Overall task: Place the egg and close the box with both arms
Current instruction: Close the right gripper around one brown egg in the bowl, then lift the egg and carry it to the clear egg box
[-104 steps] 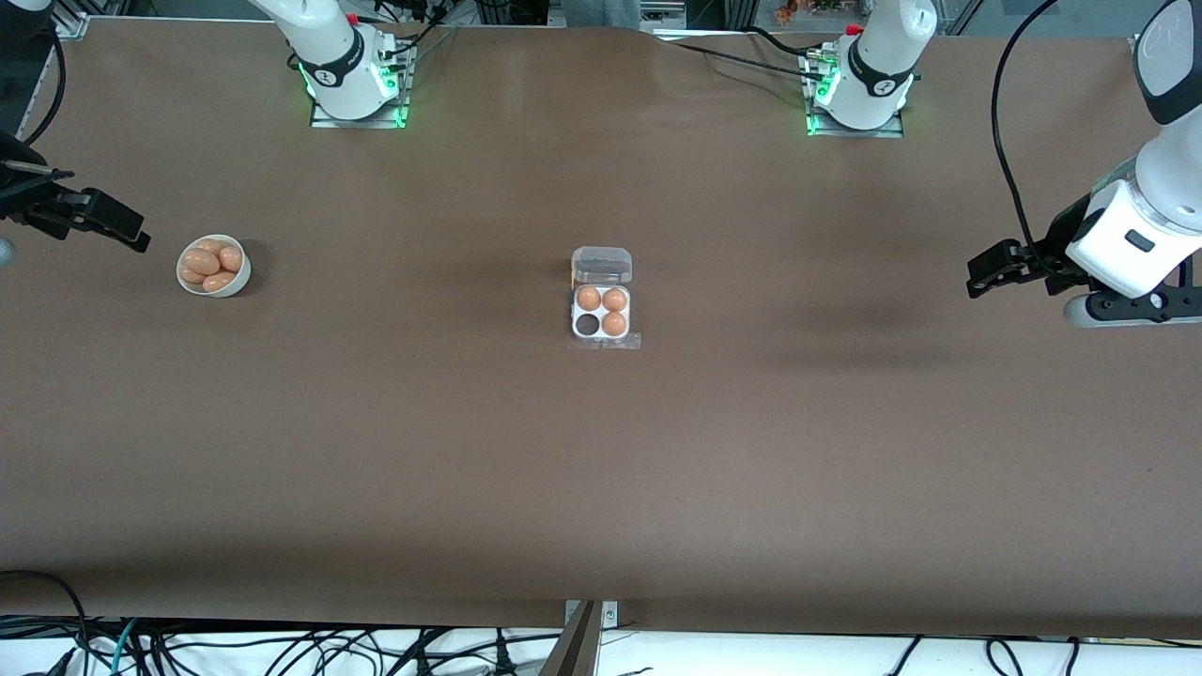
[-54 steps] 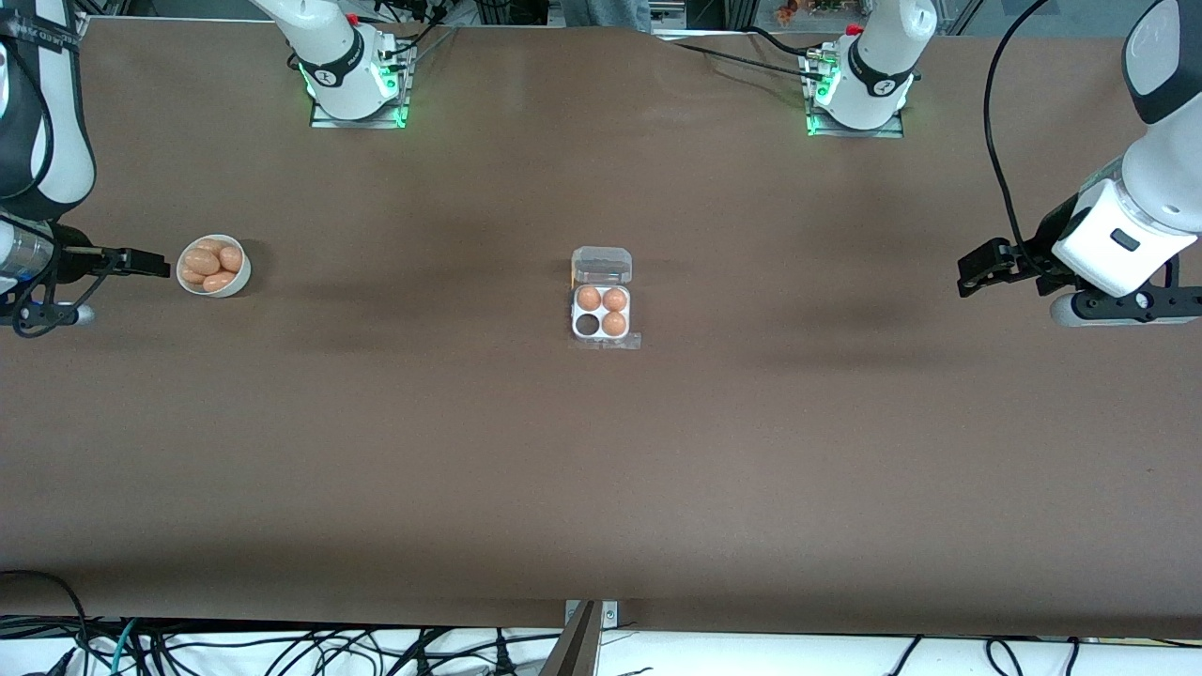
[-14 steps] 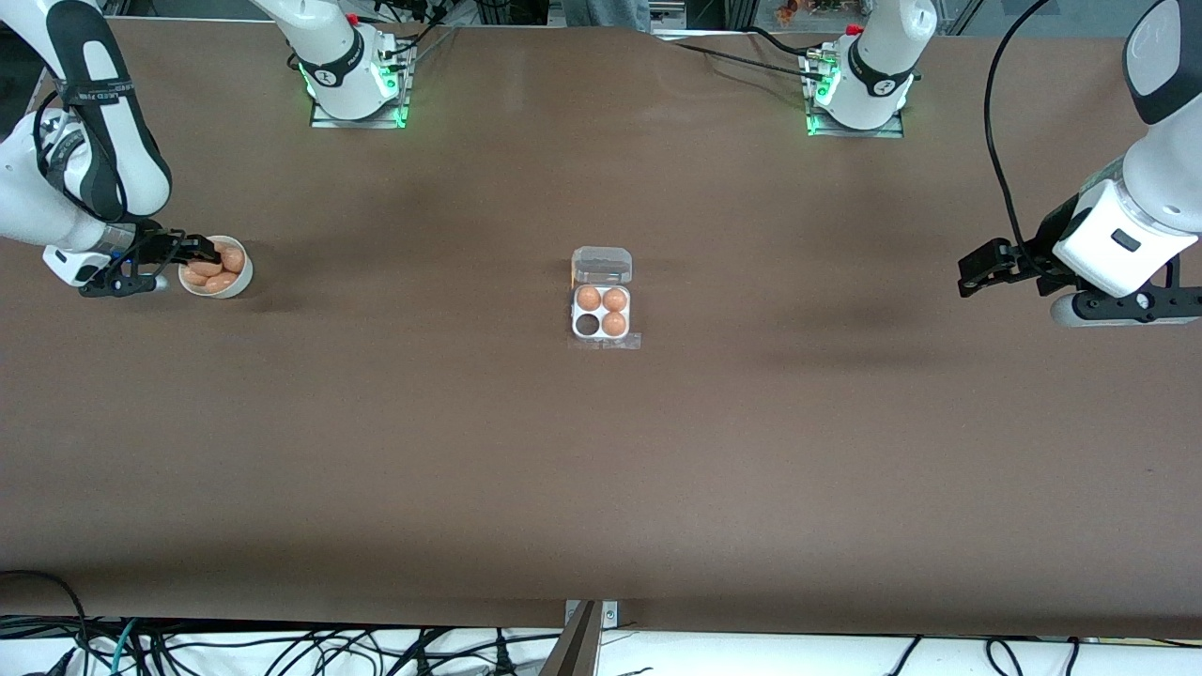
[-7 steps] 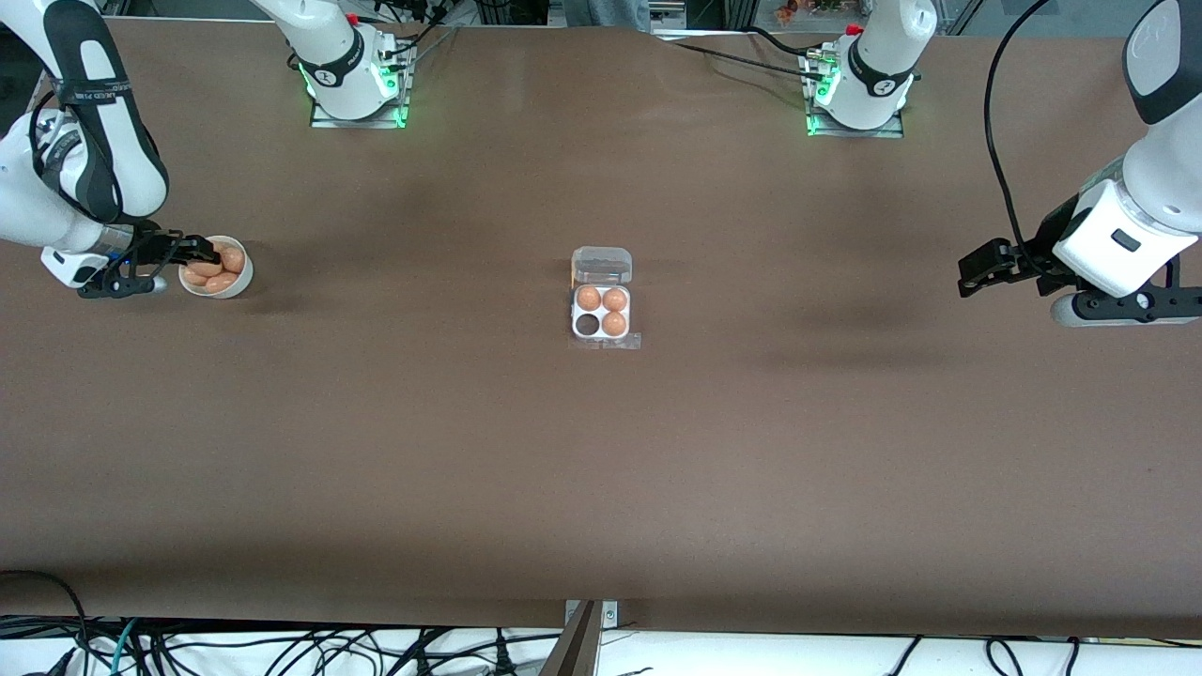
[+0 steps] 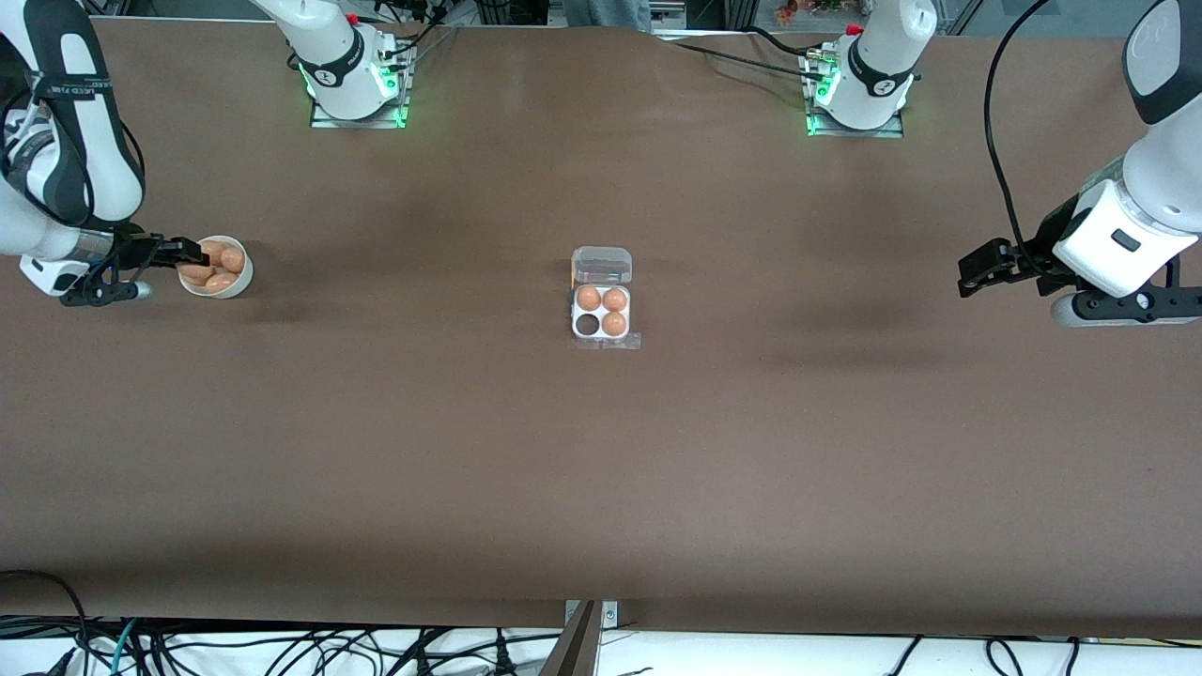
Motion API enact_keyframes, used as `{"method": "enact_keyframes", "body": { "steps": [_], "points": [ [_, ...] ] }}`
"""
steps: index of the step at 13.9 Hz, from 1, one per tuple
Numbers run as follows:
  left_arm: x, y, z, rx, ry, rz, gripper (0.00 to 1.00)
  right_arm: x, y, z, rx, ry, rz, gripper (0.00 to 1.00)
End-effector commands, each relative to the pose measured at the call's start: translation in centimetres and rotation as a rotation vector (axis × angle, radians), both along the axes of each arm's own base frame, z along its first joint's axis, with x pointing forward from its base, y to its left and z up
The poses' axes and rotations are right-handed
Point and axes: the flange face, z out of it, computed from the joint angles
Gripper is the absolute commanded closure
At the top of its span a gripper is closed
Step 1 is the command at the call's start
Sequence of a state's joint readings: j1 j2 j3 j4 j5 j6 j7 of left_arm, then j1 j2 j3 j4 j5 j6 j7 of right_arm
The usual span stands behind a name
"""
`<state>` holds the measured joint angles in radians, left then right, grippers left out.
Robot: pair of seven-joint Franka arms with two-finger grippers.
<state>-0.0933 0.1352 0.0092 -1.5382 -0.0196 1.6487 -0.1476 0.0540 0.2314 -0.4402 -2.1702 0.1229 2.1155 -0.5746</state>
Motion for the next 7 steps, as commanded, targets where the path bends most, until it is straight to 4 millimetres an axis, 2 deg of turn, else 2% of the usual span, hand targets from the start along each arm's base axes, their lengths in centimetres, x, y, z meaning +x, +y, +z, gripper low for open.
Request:
{"method": "enact_keyframes", "body": {
  "steps": [1,2,4,7],
  "points": [
    [0.3,-0.1,0.6,-0.007,-0.003,-0.017,0.0,3.1,4.1,1.6,-0.006,-0.016,0.021,0.6],
    [0.3,-0.1,0.6,-0.007,-0.003,-0.017,0.0,3.8,6.1,2.0,-0.018,-0.019,0.015,0.6],
    [0.3,0.0,0.6,-0.008,-0.003,-0.017,0.0,5.6,11.5,2.9,-0.047,-0.033,0.003,0.6],
    [0.3,-0.1,0.6,-0.008,-0.003,-0.019,0.0,7.3,22.0,4.2,-0.099,-0.06,-0.053,0.6]
  ]
}}
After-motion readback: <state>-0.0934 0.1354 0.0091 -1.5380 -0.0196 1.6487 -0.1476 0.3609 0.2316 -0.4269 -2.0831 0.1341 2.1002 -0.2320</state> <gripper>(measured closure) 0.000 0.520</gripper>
